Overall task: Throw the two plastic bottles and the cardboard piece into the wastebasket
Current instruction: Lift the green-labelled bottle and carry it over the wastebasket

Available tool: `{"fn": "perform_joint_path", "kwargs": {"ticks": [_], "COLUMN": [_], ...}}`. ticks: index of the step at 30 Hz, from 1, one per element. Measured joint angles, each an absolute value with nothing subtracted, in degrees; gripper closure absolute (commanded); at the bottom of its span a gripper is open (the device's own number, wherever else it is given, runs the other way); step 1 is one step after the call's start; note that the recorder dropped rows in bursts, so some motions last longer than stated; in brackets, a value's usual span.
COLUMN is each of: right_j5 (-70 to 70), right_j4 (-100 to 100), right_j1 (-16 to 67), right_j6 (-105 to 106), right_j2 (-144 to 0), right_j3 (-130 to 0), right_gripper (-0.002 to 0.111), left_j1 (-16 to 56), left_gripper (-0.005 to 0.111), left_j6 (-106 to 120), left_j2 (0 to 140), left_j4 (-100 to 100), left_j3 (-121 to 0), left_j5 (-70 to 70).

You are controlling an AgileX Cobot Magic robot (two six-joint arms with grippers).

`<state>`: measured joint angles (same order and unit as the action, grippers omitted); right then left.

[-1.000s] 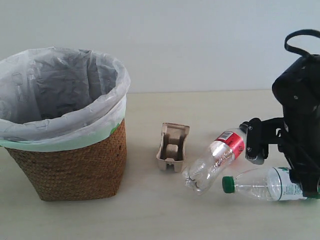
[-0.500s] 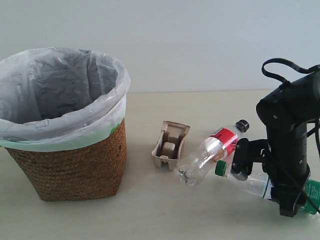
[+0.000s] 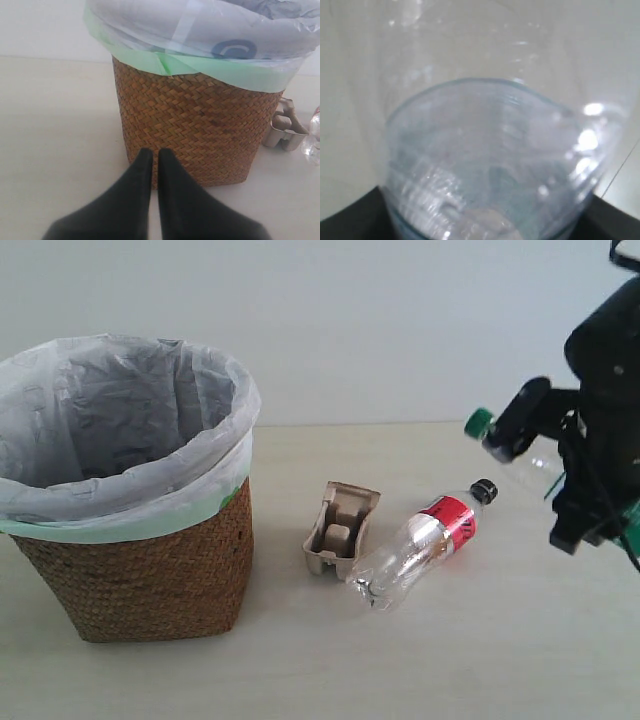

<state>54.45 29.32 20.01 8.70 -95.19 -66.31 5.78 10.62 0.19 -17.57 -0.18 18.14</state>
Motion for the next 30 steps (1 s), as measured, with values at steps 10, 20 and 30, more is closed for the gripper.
{"fn": "perform_joint_path", "kwargs": {"ticks": [10,20,30], "right_j5": [41.5,34.5,38.8], "right_j4": [-22.9,-42.5,12.5], "right_j1": [20.0,20.0,20.0], "right_j6": [18.8,29.5,-13.2], "right_j2": [-89.2,-89.0,-89.0], "right_j3": [-69.6,-69.6,-69.6], "right_gripper": [0.108,0.108,0.108], "left_j1": [5.8,5.8,5.8], "left_gripper": [0.103,0.103,0.103], "left_j6": [10.6,10.6,10.6], "left_j2": [0.2,0.2,0.2], "left_j4": [-17.6,-17.6,-17.6], "left_j3": [-0.2,-0.2,-0.2], "left_j5": [18.1,18.1,18.1]}}
